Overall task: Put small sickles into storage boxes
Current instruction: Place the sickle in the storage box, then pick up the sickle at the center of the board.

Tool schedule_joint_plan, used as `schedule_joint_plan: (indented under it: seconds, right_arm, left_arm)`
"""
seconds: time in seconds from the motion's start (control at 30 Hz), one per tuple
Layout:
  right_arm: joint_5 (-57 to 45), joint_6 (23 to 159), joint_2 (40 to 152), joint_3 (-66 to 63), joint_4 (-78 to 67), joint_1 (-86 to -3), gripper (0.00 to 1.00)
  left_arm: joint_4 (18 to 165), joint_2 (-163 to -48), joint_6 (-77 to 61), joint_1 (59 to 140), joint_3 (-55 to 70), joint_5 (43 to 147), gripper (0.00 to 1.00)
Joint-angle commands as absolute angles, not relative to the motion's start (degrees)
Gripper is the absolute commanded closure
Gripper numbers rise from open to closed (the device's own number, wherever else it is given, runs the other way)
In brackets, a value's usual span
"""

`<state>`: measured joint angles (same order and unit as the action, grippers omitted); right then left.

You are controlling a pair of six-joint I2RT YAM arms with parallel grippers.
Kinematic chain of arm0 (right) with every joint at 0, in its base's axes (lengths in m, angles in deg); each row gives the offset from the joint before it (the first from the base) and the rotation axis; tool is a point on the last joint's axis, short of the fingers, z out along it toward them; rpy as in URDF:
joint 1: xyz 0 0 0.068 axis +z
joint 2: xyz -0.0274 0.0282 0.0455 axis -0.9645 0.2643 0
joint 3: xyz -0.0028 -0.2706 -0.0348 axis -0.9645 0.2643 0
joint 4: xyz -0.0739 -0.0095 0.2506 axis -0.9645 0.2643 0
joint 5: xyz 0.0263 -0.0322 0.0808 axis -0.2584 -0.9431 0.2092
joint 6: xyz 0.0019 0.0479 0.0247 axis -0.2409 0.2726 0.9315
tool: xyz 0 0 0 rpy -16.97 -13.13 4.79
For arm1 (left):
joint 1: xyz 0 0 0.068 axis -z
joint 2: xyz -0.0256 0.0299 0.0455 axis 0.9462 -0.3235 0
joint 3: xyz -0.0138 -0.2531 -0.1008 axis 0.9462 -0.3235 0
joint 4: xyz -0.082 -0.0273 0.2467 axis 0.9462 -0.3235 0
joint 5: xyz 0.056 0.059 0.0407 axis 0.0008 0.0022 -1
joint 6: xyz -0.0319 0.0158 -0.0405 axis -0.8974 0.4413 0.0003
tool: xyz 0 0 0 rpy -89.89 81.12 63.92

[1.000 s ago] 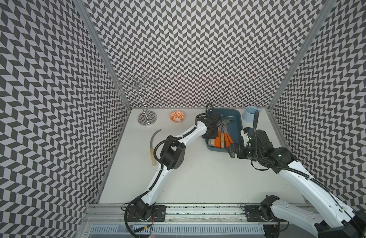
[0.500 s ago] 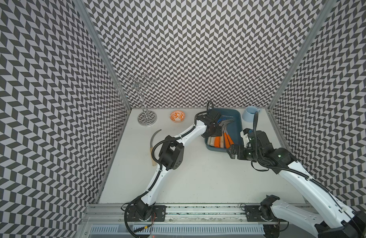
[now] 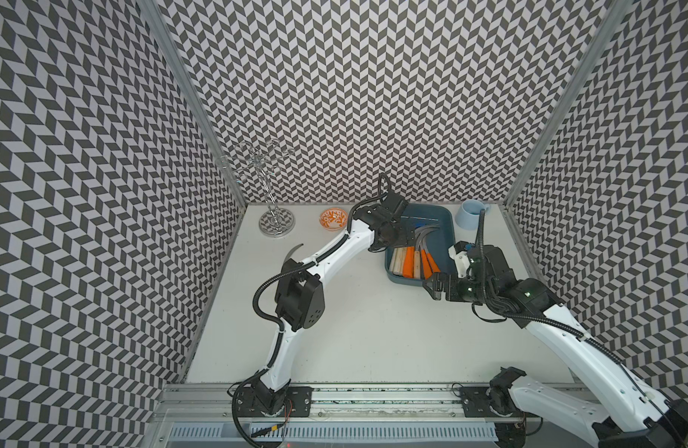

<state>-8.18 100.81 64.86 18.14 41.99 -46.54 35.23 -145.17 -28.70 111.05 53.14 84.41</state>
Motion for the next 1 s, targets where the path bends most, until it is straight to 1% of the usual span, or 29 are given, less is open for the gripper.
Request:
schedule_joint_plan:
  seconds: [0.0, 0.23, 0.5, 0.83, 0.97]
  right_arm:
    - [-5.99, 102.25, 62.07, 17.41, 37.98, -45.6, 0.01]
    - [-7.26, 104.78, 61.41, 17.36, 35.24, -41.56, 0.0]
    - [-12.54, 108.37, 64.63, 16.87, 32.88, -31.6, 0.0]
    - [-13.05, 109.49, 69.21, 16.57, 28.54, -26.01, 0.01]
    - [-13.1, 110.03, 72.02, 16.09, 26.45, -23.36, 0.0]
  left_arm:
    - [35.57, -140.37, -28.87, 109.97, 47.71, 82.08, 0.0]
    - [38.99, -130.99, -28.95, 107.57, 33.07, 81.25, 0.0]
    - [41.93, -121.55, -28.96, 103.05, 17.62, 80.1, 0.0]
    - [43.29, -112.58, -28.69, 95.11, 3.54, 79.25, 0.0]
    - [43.57, -109.21, -28.52, 91.33, -1.09, 78.44, 0.02]
